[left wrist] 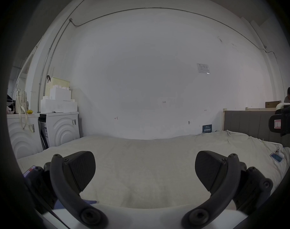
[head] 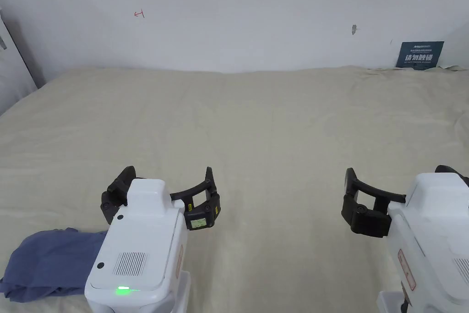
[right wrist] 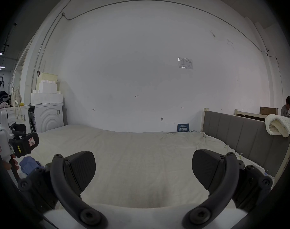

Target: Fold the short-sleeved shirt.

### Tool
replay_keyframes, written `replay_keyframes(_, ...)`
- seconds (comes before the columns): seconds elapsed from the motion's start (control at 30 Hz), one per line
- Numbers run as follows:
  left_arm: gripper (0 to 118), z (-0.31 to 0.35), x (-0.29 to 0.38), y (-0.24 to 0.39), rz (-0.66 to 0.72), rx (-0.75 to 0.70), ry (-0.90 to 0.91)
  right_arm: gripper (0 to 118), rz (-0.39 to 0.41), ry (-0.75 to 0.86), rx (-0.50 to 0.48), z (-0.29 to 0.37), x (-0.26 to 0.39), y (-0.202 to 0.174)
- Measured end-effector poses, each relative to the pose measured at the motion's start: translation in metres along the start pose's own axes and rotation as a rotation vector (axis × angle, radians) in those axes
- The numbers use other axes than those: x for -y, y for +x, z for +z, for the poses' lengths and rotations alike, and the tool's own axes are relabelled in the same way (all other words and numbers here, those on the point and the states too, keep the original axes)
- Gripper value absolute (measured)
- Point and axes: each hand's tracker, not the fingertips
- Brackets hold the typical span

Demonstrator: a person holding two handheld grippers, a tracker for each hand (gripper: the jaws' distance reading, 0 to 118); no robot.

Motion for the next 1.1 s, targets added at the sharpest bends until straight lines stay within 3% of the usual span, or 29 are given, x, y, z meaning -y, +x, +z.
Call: replay_keyframes(1.1,118,0.0013,-0.0005,-0.0033,-0.001,-0.017,0.009,116,0.003,0.015,0.01,0.0016,-0.0016,0.0026)
